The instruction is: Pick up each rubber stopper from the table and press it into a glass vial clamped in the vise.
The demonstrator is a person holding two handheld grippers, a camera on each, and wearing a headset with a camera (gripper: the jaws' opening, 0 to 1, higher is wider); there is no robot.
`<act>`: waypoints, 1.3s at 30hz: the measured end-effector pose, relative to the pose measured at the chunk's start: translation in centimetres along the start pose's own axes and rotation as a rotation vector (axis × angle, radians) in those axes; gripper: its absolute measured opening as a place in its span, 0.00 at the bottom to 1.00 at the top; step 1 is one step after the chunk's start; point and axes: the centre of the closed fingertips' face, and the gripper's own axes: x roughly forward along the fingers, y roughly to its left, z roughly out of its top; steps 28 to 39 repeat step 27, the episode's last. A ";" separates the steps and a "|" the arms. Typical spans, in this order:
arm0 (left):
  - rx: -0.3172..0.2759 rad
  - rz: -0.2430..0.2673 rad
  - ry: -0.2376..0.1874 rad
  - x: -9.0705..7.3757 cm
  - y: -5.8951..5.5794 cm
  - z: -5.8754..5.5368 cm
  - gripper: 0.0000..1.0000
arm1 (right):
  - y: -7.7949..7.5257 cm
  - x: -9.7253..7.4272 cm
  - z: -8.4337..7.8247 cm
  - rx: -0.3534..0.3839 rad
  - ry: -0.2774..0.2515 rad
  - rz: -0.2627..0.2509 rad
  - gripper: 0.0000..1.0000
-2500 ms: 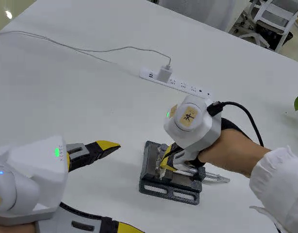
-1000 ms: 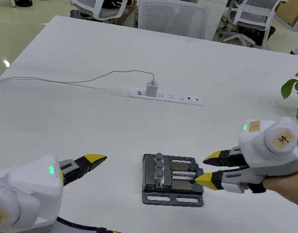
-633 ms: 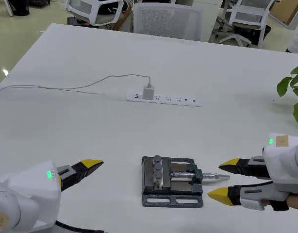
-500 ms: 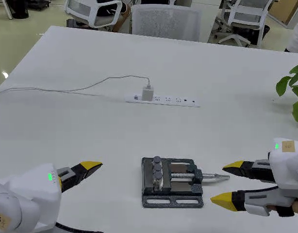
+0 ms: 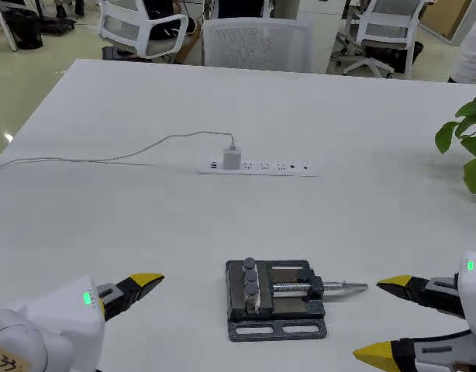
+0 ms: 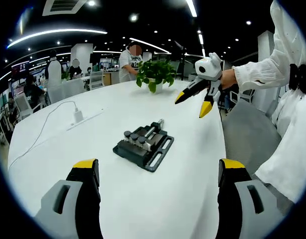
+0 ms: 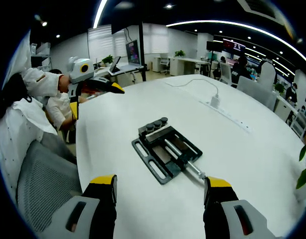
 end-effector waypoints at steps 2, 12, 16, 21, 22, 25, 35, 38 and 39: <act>-0.003 -0.001 -0.002 0.0 -0.1 0.0 0.99 | 0.0 -0.1 -0.2 0.002 -0.004 0.000 0.71; 0.002 -0.005 -0.007 0.0 -0.2 0.3 0.99 | 0.1 -0.6 0.2 -0.002 -0.023 -0.014 0.71; 0.005 -0.007 -0.006 0.1 -0.2 0.3 0.99 | 0.1 -0.8 0.3 -0.004 -0.027 -0.014 0.72; 0.005 -0.011 -0.007 0.2 -0.4 0.4 0.99 | 0.0 -0.9 0.4 -0.007 -0.031 -0.014 0.72; 0.005 -0.012 -0.006 0.2 -0.4 0.4 0.99 | 0.0 -0.9 0.5 -0.008 -0.032 -0.013 0.72; 0.006 -0.012 -0.007 0.2 -0.4 0.5 0.99 | 0.0 -0.9 0.6 -0.013 -0.037 -0.014 0.72; 0.004 -0.012 -0.008 0.2 -0.5 0.5 0.99 | 0.0 -0.9 0.8 -0.013 -0.040 -0.014 0.72; 0.004 -0.012 -0.008 0.2 -0.5 0.5 0.99 | 0.0 -0.9 0.8 -0.013 -0.040 -0.014 0.72; 0.004 -0.012 -0.008 0.2 -0.5 0.5 0.99 | 0.0 -0.9 0.8 -0.013 -0.040 -0.014 0.72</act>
